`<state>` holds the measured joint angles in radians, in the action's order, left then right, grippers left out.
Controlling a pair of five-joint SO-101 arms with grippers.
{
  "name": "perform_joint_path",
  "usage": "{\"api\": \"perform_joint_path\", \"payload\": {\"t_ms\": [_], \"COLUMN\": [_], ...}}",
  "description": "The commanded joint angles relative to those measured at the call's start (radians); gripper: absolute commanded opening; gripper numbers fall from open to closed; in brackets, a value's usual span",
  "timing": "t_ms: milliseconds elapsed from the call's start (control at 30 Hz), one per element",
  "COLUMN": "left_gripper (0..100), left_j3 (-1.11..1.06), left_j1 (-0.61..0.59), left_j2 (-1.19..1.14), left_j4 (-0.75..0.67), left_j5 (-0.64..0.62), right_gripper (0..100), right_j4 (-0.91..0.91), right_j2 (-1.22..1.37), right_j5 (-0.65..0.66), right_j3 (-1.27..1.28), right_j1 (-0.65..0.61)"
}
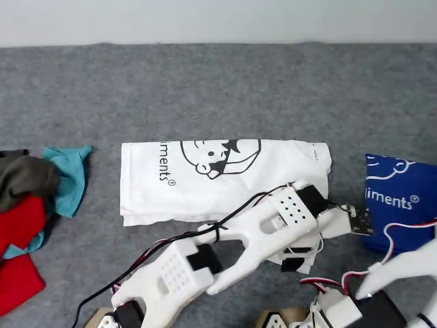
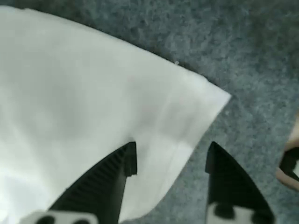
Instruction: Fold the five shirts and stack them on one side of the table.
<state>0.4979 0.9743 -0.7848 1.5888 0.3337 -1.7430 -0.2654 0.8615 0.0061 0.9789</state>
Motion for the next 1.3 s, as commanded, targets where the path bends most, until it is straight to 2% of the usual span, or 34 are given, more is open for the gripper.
{"api": "perform_joint_path", "payload": {"t_ms": [0,267,467,633,700,833,1000,1267], "left_gripper": [22,12,2,2,2,2,2,2], "left_j3": [0.073,0.168,0.209,0.209,0.209,0.209,0.209,0.208], "left_j1": [0.003,0.003,0.002,-0.003,-0.009,-0.071,-0.158,-0.213], "left_j2": [-0.029,-0.112,-0.086,-0.04,-0.014,0.029,0.057,0.054], "left_j4": [0.015,0.015,0.015,0.026,0.032,0.032,-0.038,-0.163], "left_j5": [-0.002,0.0,0.002,0.005,0.041,0.078,0.075,0.072], "right_gripper": [1.9,1.9,1.9,1.9,1.9,1.9,1.9,1.9], "right_j4": [-0.019,-0.019,-0.019,-0.019,-0.019,-0.019,-0.019,-0.019], "right_j2": [-0.047,-0.048,-0.048,-0.048,-0.048,-0.048,-0.048,-0.045], "right_j5": [0.005,0.005,0.005,0.005,0.005,0.003,0.003,0.003], "right_j3": [-0.043,-0.043,-0.043,-0.044,-0.044,-0.044,-0.044,-0.044], "right_j1": [0.01,0.01,0.01,0.01,0.01,0.01,0.007,0.002]}}
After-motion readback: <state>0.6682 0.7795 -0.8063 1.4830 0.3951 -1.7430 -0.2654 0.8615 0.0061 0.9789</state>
